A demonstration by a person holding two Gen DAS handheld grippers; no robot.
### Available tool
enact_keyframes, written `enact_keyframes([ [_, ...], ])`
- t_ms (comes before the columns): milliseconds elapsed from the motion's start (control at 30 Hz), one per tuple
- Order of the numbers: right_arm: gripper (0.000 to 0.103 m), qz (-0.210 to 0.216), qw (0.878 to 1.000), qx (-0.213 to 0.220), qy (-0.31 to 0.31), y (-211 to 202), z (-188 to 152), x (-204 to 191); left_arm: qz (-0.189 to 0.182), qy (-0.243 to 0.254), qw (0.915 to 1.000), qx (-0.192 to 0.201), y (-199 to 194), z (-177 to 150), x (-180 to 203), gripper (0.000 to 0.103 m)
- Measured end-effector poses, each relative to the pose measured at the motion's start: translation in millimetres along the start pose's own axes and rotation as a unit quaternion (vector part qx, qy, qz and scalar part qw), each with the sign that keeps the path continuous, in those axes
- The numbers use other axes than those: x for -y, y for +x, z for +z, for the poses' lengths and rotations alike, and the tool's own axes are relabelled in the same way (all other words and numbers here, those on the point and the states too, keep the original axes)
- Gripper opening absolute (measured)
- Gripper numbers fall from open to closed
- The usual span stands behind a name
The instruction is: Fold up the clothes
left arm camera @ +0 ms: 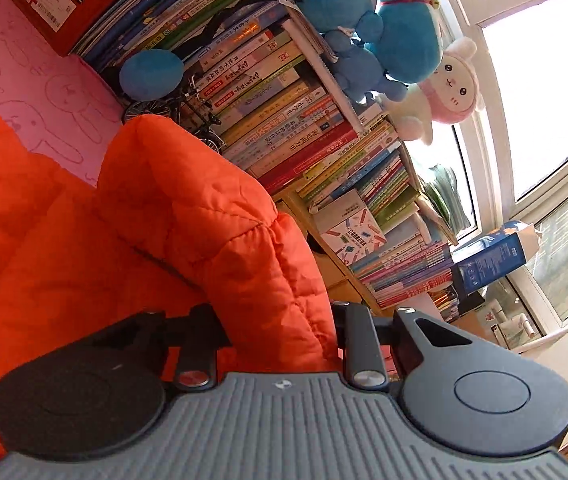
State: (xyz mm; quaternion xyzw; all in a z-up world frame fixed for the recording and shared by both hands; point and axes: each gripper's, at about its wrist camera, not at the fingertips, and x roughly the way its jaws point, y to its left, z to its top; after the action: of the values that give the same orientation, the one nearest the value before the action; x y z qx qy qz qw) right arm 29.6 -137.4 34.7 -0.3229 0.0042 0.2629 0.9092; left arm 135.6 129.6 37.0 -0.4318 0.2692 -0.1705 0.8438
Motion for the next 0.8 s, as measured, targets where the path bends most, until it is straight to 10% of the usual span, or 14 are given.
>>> enact_keyframes([
  [67,0.028,0.017,0.993,-0.027,0.116,-5.7,-2.2,23.7,-0.001,-0.006,1.0,-0.006,-1.3,-1.0,4.6,0.021],
  [133,0.038,0.08,0.934,-0.056,0.345,-4.8,-19.5,69.5,-0.009,-0.014,0.9998,-0.007,-2.8,0.7,7.8,0.021],
  [200,0.062,0.158,0.818,-0.057,0.55,1.5,-50.9,103.6,-0.016,-0.024,0.9996,-0.007,-4.2,2.3,9.7,0.021],
  [367,0.103,0.255,0.54,0.005,0.802,22.1,-124.7,125.5,-0.032,-0.047,0.9983,-0.01,-4.9,2.6,10.7,0.021],
  [467,0.103,0.26,0.452,0.002,0.853,45.5,-142.3,119.0,-0.03,-0.047,0.9984,-0.006,-7.2,1.7,9.9,0.021],
  [733,0.103,0.299,0.41,-0.057,0.86,70.0,-105.4,94.8,-0.022,-0.04,0.9989,-0.003,-8.6,0.9,7.3,0.021],
  [800,0.103,0.286,0.42,-0.079,0.857,76.3,-102.1,93.8,-0.014,-0.037,0.9992,0.0,-9.0,-0.8,6.9,0.021],
])
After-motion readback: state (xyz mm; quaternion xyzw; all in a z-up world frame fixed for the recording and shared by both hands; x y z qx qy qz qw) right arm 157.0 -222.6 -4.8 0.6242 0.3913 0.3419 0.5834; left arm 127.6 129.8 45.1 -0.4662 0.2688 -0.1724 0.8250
